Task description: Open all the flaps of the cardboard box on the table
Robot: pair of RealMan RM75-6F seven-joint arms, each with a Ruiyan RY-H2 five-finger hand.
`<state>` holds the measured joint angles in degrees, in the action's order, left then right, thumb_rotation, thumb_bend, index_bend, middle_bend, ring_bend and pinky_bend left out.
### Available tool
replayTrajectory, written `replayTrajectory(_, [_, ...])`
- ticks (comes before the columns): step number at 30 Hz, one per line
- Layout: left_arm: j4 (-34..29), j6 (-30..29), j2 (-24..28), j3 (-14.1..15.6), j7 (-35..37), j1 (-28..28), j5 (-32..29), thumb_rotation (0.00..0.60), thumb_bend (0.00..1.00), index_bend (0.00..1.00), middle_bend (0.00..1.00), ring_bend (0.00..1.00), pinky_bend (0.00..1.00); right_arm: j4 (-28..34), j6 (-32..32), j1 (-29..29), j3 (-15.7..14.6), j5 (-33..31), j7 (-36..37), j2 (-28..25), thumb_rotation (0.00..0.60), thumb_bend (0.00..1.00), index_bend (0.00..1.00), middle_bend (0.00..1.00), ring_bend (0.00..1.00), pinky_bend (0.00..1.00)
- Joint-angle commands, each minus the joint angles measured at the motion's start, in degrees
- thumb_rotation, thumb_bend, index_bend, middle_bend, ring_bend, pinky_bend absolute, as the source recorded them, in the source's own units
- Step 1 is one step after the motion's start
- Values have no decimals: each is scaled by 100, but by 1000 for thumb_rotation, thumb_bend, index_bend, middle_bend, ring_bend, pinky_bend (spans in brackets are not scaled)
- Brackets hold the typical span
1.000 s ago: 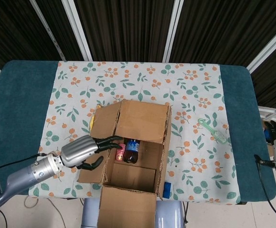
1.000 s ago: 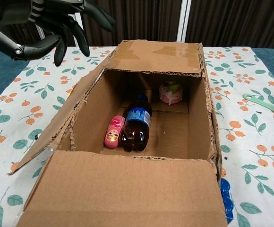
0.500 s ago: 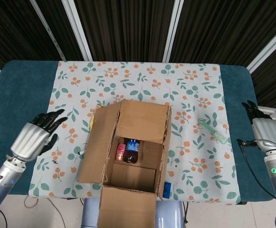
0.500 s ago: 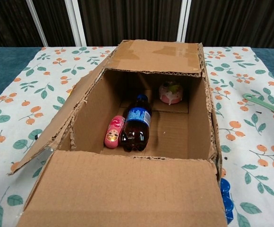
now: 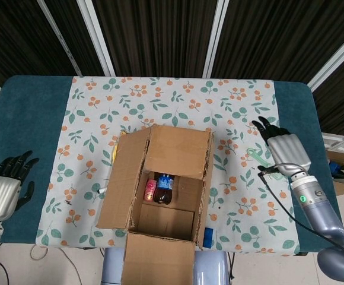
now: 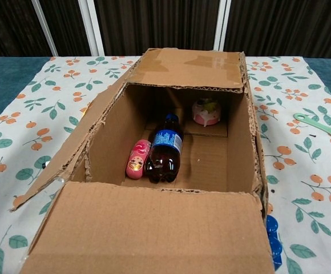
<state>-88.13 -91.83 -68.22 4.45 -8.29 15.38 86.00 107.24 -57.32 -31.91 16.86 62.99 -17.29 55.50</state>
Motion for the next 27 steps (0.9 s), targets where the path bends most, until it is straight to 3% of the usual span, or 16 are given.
replayTrajectory(1, [99, 5, -97, -49, -26, -83, -51, 600, 510, 179, 96, 136, 152, 295, -149, -172, -17, -191, -390, 200, 600, 106, 0, 0, 165, 239])
replayTrajectory(18, [196, 128, -195, -269, -28, -251, 33, 600, 511, 176, 93, 136, 100, 1559, -891, -945, 40, -1058, -2101, 907, 600, 39, 0, 0, 122, 204])
replayTrajectory(27, [88, 180, -89, -355, -72, -354, 19, 600, 510, 176, 92, 136, 89, 1545, -1154, -1442, -16, -1563, -2659, 1649, 600, 39, 0, 0, 114, 204])
